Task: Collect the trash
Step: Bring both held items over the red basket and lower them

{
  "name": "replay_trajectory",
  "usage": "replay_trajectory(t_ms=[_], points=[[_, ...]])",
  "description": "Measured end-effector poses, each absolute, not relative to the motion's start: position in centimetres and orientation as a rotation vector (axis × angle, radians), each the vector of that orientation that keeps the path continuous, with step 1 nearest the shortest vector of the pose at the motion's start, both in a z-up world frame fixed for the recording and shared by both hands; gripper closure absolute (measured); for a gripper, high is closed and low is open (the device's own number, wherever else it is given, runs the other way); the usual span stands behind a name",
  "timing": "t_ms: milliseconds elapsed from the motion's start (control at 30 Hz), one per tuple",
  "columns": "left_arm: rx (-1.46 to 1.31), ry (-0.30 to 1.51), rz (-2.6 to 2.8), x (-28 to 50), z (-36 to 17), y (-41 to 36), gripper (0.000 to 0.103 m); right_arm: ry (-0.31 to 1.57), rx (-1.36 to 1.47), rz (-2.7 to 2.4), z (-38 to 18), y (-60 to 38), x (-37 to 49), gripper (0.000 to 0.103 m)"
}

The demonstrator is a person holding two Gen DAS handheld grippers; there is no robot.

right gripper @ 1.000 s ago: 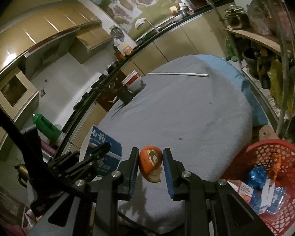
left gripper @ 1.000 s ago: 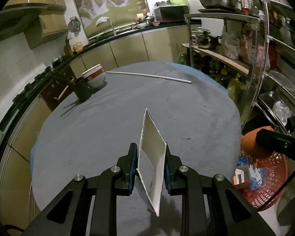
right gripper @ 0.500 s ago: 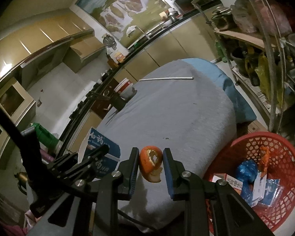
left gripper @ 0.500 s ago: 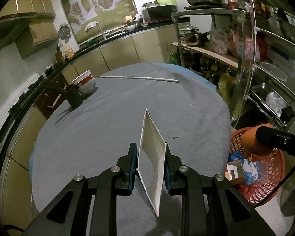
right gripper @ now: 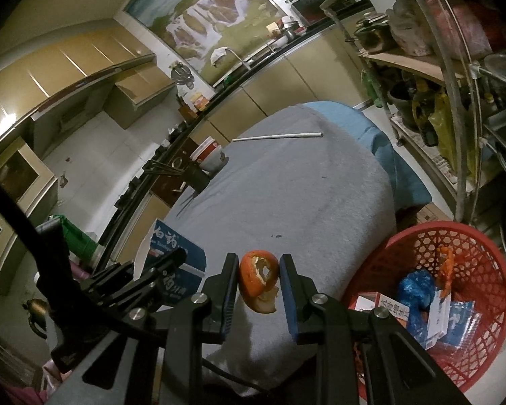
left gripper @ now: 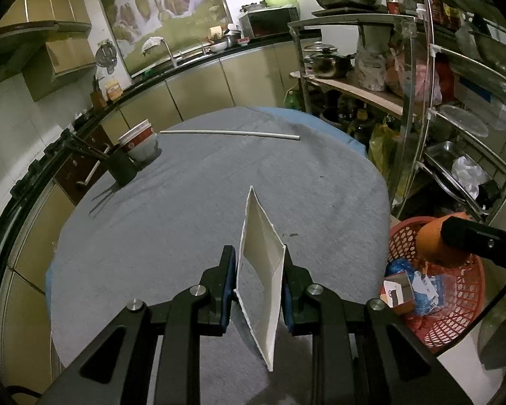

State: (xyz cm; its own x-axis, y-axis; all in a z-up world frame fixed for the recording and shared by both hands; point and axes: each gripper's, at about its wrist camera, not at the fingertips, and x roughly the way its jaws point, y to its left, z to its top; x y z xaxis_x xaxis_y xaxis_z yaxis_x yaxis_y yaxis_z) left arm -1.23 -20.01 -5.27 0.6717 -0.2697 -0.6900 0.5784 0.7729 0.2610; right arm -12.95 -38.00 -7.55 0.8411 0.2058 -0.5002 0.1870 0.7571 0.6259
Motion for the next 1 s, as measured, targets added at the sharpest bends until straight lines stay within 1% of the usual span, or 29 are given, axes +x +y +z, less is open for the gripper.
replay_trajectory(t_ms=[1000], points=[[0.496,0.694,-0.501,-1.29,-5.63,-20.09,0.077,0.594,0.737,0.016,-8.15,-38.02,-12.71,0.076]])
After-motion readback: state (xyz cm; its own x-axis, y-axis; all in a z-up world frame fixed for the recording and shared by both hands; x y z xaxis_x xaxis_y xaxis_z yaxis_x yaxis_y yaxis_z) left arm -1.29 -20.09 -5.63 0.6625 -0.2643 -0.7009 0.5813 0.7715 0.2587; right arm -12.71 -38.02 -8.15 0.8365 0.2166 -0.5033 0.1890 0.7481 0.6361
